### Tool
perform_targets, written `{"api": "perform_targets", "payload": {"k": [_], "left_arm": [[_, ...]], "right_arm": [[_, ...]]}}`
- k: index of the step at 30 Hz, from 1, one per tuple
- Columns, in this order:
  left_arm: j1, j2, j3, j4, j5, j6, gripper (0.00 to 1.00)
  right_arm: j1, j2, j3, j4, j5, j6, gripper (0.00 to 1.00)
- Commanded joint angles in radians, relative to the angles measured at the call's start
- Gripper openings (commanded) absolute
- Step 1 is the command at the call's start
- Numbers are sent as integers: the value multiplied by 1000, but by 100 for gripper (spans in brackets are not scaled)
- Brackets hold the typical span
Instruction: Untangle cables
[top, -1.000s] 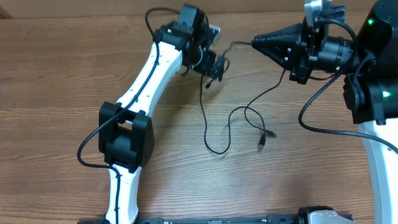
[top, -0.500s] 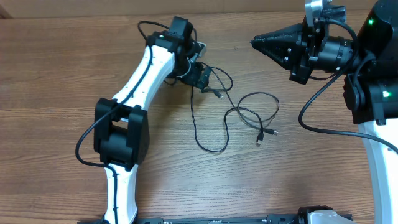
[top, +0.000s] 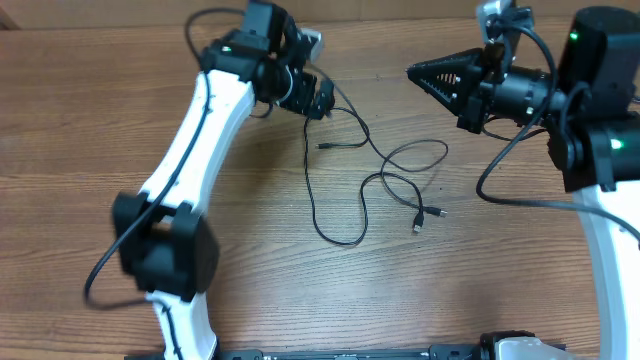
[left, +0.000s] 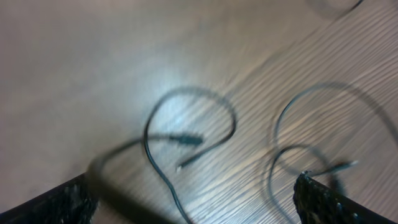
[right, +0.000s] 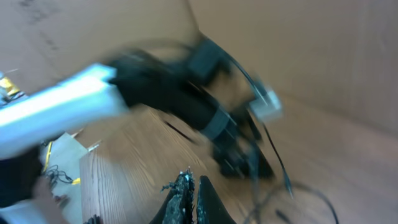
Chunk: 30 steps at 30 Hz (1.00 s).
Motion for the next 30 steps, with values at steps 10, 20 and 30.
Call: {"api": "perform_targets", "payload": {"k": [10,20,30], "left_arm": [[2,-321,10,72,13,45,100],[44,-335,10,58,38,49,100],[77,-335,10,53,43,50,100]], "right_arm": [[-2,146,26,-106,133,-8,4],[-2,146,26,-259,465,-19,19],[-2,146,26,-397,481,-368,73]]}}
